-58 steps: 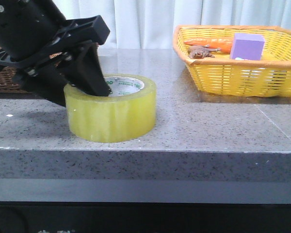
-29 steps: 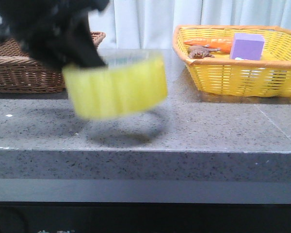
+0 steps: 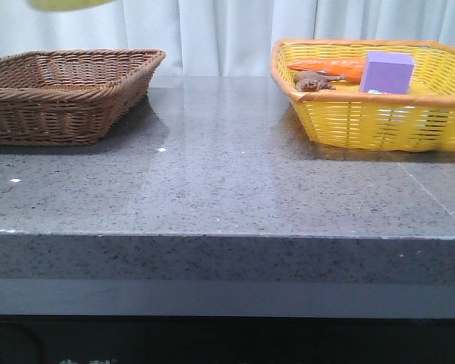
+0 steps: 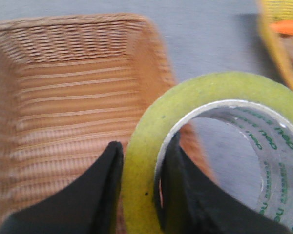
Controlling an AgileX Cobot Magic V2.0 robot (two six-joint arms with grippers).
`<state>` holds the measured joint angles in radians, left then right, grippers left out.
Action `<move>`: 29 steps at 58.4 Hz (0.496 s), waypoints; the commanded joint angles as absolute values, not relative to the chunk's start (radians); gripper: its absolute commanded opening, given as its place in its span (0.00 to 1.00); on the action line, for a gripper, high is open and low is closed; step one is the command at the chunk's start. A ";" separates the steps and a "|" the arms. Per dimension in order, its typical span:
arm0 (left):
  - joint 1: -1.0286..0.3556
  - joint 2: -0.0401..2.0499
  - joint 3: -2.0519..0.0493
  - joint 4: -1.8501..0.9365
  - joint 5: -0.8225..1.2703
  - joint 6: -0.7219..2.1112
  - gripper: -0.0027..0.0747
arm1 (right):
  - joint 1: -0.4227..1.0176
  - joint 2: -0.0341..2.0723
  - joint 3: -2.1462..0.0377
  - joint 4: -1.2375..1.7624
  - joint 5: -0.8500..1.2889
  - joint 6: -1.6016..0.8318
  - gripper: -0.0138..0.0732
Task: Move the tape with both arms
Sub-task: 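Lift the tape roll with the left gripper over the brown basket, then lower the tape into the brown basket and open the left gripper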
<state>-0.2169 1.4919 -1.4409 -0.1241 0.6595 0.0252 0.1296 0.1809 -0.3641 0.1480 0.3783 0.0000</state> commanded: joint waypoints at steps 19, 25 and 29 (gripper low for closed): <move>-0.102 1.660 -1.482 -0.135 0.560 0.042 0.27 | 0.126 0.189 -0.387 0.153 0.288 -0.008 0.06; -0.102 1.665 -1.482 -0.135 0.560 0.042 0.34 | 0.126 0.189 -0.387 0.153 0.288 -0.008 0.06; -0.104 1.665 -1.482 -0.135 0.562 0.042 0.43 | 0.126 0.189 -0.387 0.153 0.288 -0.008 0.06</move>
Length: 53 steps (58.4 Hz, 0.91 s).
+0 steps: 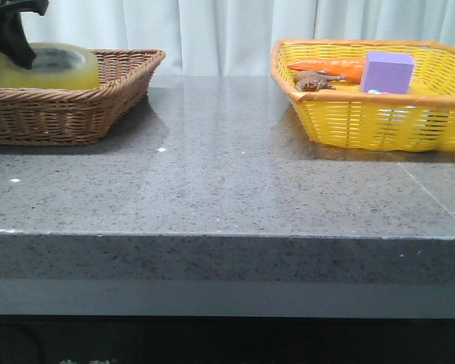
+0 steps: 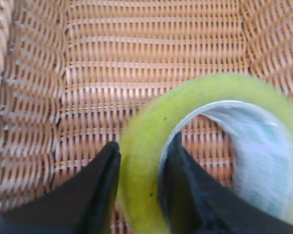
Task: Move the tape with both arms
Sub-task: 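Lower the tape into the brown basket and open the left gripper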
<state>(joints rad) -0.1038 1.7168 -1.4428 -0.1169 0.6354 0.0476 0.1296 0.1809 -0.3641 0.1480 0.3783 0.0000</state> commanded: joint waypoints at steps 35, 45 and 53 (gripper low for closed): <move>-0.104 1.382 -1.322 -0.129 0.551 0.046 0.20 | 0.126 0.189 -0.387 0.153 0.293 -0.008 0.06; -0.104 1.210 -1.159 -0.128 0.465 0.046 0.03 | 0.126 0.189 -0.387 0.153 0.293 -0.008 0.06; -0.104 1.053 -1.028 -0.128 0.405 0.046 0.01 | 0.126 0.189 -0.387 0.153 0.293 -0.008 0.06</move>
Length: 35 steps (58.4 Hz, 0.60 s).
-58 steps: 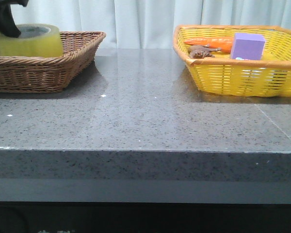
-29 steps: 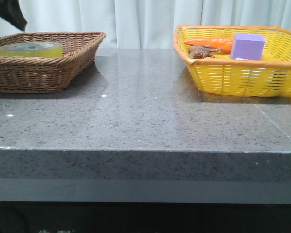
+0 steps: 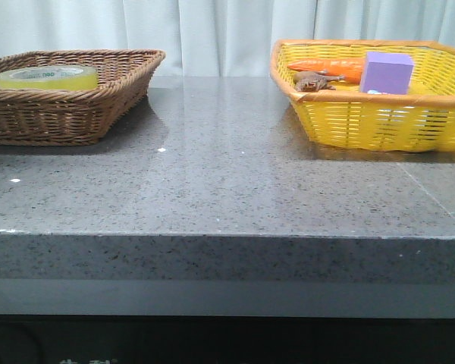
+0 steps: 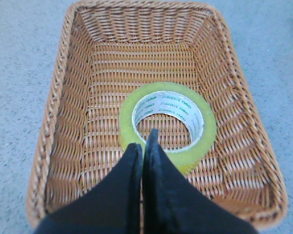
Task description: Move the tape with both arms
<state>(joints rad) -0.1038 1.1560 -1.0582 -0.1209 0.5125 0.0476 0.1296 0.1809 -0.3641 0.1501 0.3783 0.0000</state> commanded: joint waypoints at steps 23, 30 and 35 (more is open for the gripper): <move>-0.104 0.601 -0.723 -0.125 0.364 0.046 0.01 | 0.126 0.189 -0.387 0.153 0.293 -0.008 0.06; -0.104 0.494 -0.657 -0.125 0.364 0.046 0.01 | 0.126 0.189 -0.387 0.153 0.293 -0.008 0.06; -0.104 0.433 -0.630 -0.125 0.369 0.046 0.01 | 0.126 0.189 -0.387 0.153 0.293 -0.008 0.06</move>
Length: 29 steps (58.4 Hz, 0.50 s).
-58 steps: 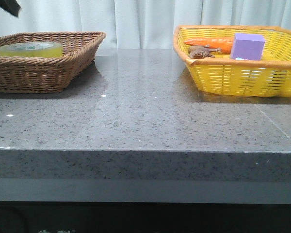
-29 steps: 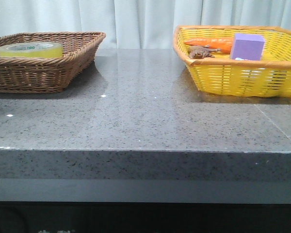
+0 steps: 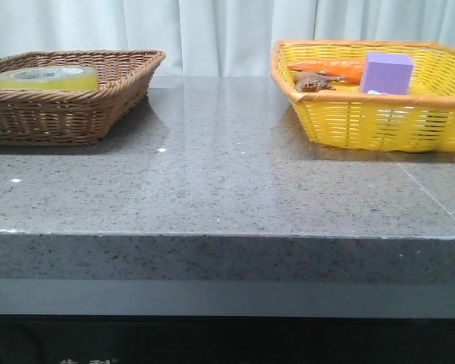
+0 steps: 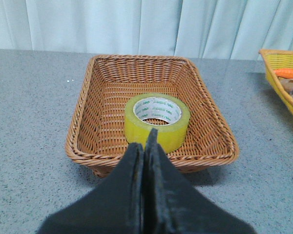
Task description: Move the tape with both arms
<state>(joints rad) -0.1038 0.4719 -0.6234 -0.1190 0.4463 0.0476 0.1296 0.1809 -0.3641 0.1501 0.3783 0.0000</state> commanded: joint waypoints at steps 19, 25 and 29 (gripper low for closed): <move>-0.104 0.389 -0.609 -0.125 0.371 0.046 0.01 | 0.126 0.189 -0.387 0.153 0.293 -0.008 0.06; -0.104 0.389 -0.609 -0.125 0.371 0.046 0.01 | 0.126 0.189 -0.387 0.153 0.293 -0.008 0.06; -0.104 0.389 -0.609 -0.125 0.371 0.046 0.01 | 0.126 0.189 -0.387 0.153 0.293 -0.008 0.06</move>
<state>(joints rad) -0.1038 0.3826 -0.5844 -0.1190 0.4501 0.0476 0.1296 0.1809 -0.3641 0.1501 0.3783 0.0000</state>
